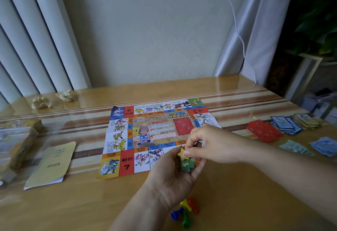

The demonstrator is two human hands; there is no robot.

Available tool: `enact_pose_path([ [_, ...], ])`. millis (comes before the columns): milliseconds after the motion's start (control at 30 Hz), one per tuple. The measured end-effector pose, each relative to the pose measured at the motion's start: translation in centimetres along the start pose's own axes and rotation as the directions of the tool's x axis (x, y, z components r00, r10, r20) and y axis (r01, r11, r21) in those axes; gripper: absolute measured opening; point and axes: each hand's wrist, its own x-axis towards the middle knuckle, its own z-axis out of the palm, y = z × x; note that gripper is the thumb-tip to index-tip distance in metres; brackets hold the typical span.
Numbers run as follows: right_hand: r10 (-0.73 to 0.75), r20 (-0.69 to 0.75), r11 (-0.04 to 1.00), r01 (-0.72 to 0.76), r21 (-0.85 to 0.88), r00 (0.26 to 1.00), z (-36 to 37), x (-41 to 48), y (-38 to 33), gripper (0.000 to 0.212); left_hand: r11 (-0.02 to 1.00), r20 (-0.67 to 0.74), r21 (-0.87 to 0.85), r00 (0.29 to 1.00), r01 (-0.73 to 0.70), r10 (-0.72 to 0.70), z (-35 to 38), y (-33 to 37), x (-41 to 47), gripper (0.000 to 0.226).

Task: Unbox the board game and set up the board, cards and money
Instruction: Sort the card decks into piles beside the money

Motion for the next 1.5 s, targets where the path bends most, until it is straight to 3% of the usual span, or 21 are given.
enact_pose_path([
  [333,0.091,-0.246,0.937,0.0,0.348,0.965,-1.5,0.0,1.3,0.009,0.988,-0.08,-0.148,0.996,-0.038,0.027,-0.3,0.3,0.7,0.027],
  [500,0.153,-0.254,0.892,-0.023,0.451,0.955,-2.3,-0.3,3.1,0.015,0.991,-0.153,-0.111,0.986,-0.08,0.063,0.4,0.3,2.2,0.025],
  [600,0.188,-0.262,0.901,-0.06,0.43,0.947,-3.1,-0.6,4.9,0.021,0.997,-0.097,-0.056,0.994,-0.054,0.048,1.9,0.3,3.3,0.02],
  [700,0.274,-0.324,0.886,-0.108,0.45,0.906,-4.9,-0.9,8.0,0.013,1.0,-0.016,-0.003,1.0,-0.016,0.016,4.0,0.1,4.5,0.012],
  [867,0.424,-0.478,0.873,-0.206,0.443,0.77,-9.3,-0.9,15.8,0.005,0.996,0.046,0.088,0.999,0.014,-0.018,7.7,-0.5,8.3,0.025],
  [1067,0.511,-0.463,0.858,-0.396,0.326,0.725,-11.7,1.0,23.2,0.018,0.986,0.098,0.165,0.995,0.004,-0.021,11.6,-1.6,13.1,0.031],
  [1167,0.527,-0.447,0.85,-0.444,0.284,0.722,-12.5,2.1,25.6,0.021,0.979,0.105,0.205,0.994,0.016,-0.038,12.7,-2.0,15.7,0.028],
  [1500,0.488,-0.289,0.871,-0.44,0.218,0.824,-13.1,4.3,29.7,0.013,0.939,0.043,0.345,0.999,0.003,-0.019,13.0,-3.0,23.2,0.026],
])
